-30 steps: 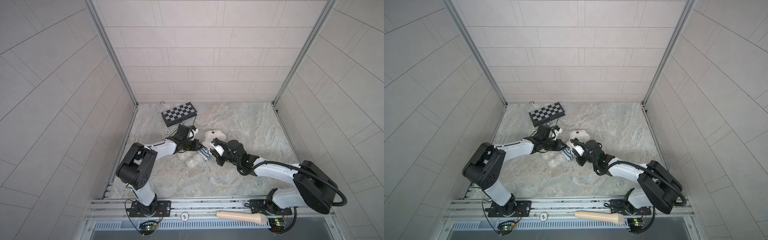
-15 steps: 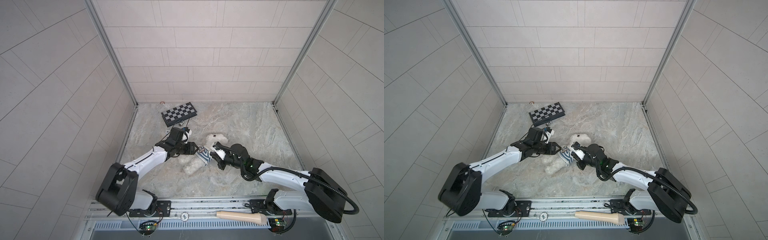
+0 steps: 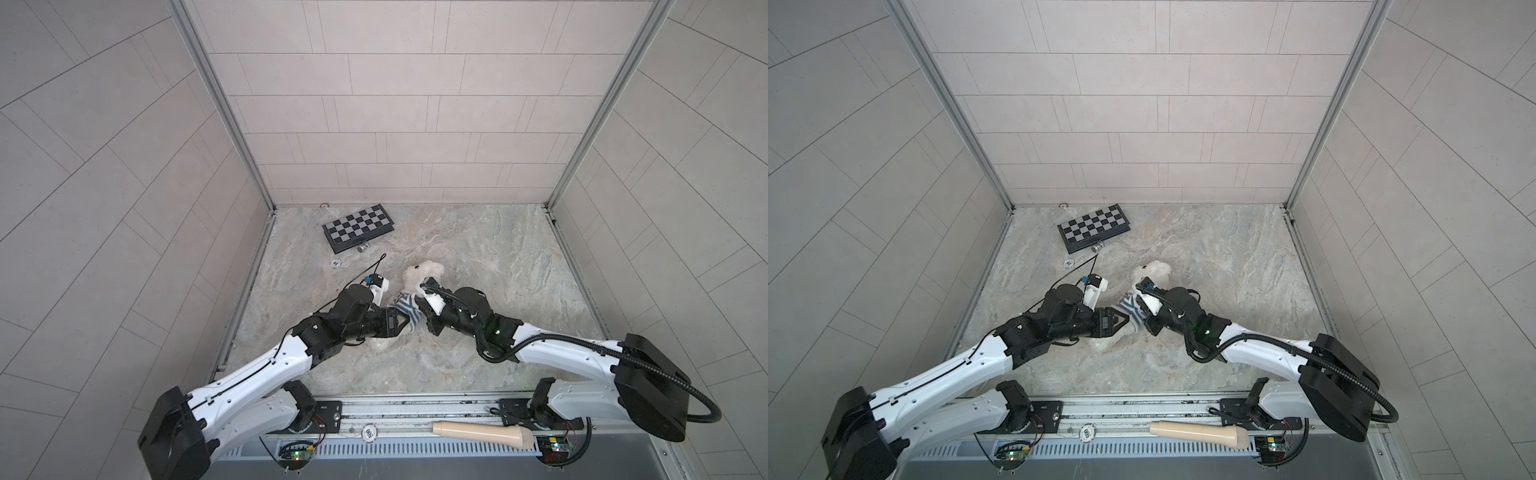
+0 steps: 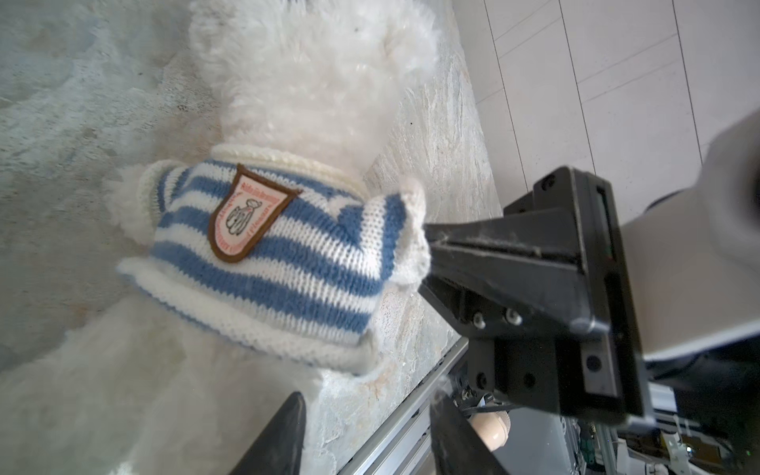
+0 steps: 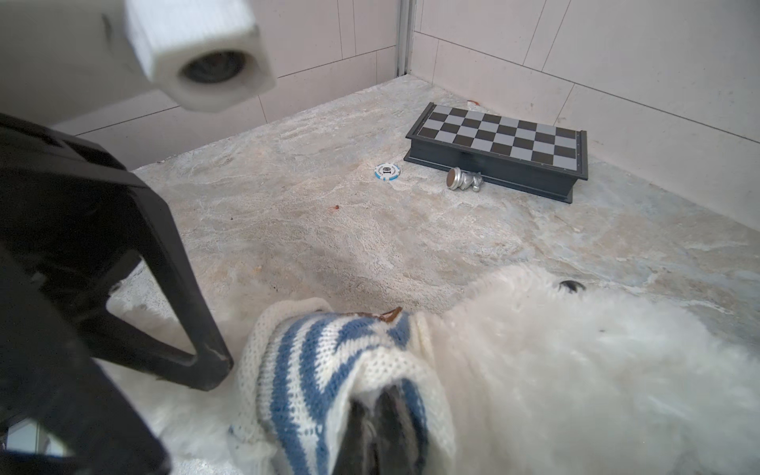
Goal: Dress the teddy bear
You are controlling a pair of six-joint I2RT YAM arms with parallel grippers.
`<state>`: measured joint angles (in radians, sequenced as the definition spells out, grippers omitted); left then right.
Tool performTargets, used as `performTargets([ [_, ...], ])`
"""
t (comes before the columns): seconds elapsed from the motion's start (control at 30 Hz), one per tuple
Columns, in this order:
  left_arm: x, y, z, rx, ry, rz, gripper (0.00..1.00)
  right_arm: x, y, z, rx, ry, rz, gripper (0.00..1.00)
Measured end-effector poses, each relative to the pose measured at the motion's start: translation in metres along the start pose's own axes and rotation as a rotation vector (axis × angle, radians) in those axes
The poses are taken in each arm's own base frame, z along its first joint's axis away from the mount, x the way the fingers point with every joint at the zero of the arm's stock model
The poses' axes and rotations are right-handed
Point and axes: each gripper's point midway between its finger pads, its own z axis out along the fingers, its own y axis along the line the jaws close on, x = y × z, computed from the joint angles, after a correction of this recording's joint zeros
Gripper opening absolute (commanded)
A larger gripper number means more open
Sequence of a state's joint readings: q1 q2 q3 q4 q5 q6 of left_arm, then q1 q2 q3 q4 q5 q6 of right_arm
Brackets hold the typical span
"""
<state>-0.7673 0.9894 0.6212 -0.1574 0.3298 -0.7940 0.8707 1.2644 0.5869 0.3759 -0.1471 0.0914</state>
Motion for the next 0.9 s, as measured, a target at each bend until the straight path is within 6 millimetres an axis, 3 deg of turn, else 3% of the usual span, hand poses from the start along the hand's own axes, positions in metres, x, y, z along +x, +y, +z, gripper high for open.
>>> performTargets([
  [0.07, -0.004, 0.002, 0.006, -0.007, -0.015, -0.018, 0.45, 0.000, 0.004, 0.000, -0.006, 0.002, -0.002, 0.00],
  [0.23, -0.014, 0.010, 0.014, -0.035, -0.056, -0.079, 0.12, 0.001, 0.011, 0.000, -0.015, 0.001, -0.010, 0.00],
  [0.4, -0.018, 0.017, 0.010, -0.017, -0.092, -0.119, 0.00, 0.002, 0.013, -0.003, -0.030, -0.006, -0.037, 0.00],
  [0.63, -0.015, 0.014, 0.000, 0.068, -0.071, -0.135, 0.04, 0.001, 0.026, -0.017, -0.099, -0.084, -0.134, 0.00],
  [0.7, -0.011, 0.014, -0.001, 0.093, -0.052, -0.140, 0.07, 0.002, 0.029, -0.020, -0.117, -0.100, -0.164, 0.00],
  [0.77, -0.008, 0.014, -0.001, 0.107, -0.032, -0.140, 0.18, 0.006, 0.033, -0.023, -0.135, -0.109, -0.195, 0.00],
  [0.9, -0.028, 0.043, -0.003, 0.013, -0.124, -0.180, 0.30, 0.023, 0.035, -0.030, -0.157, -0.079, -0.225, 0.00],
])
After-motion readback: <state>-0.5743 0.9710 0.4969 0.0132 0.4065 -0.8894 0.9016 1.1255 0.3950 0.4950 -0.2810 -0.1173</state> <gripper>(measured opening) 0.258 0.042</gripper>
